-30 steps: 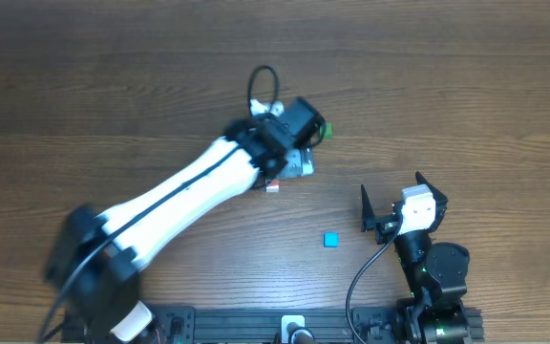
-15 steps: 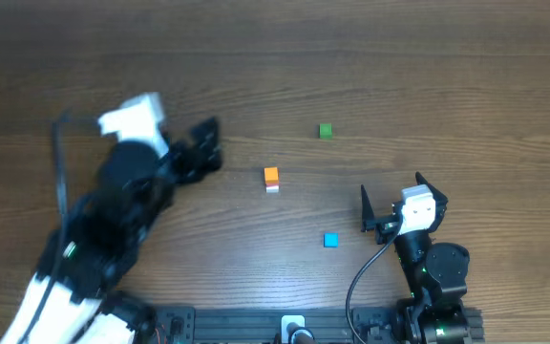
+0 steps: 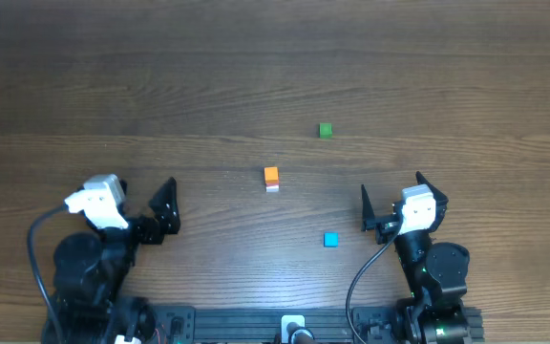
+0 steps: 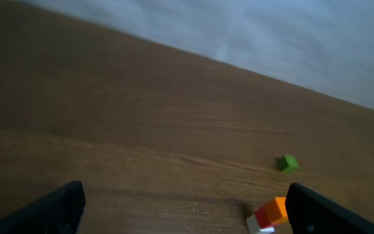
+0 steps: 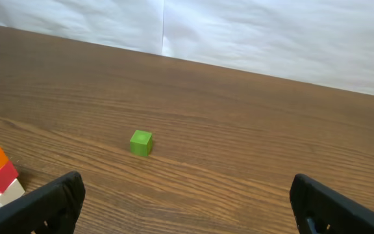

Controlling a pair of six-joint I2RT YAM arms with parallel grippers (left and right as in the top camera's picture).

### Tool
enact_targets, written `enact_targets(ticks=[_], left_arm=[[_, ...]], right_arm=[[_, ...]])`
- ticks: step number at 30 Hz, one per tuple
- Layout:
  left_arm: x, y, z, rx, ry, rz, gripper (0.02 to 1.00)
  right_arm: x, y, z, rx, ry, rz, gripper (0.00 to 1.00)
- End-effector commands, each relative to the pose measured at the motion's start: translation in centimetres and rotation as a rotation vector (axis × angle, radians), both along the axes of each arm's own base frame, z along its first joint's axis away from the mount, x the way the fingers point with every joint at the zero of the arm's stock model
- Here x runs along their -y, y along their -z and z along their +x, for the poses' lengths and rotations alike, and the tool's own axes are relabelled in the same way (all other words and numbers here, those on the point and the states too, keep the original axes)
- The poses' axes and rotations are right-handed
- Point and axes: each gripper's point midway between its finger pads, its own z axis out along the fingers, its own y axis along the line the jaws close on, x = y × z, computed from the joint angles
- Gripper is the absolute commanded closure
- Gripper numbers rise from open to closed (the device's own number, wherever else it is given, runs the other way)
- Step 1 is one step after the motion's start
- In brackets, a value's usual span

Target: Stack Cubes

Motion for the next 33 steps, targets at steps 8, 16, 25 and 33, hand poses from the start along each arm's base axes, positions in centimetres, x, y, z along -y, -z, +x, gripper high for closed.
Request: enact_targets(ticks=[8,16,25,33], left_arm=[[0.8,0.7,0.5,0.253,0.095,0.149,0.023],[-0.2,0.0,1.6,0.382,0.045,0.153,0.023],[-0.3,2.8,2.0,0.325,0.053,0.201,0.02],[-0.2,3.5,2.0,0.296,0.058,0.196,0.02]], right_arm=[[-0.1,0.2,-0.1,-0.008,-0.004,-0.002,0.012],[-0.1,0.2,-0.1,-0.008,-0.004,-0.002,0.012],[-0.1,0.2,-0.1,-0.008,-0.004,-0.002,0.012],[-0.1,0.2,-0.1,-0.008,-0.004,-0.002,0.012]])
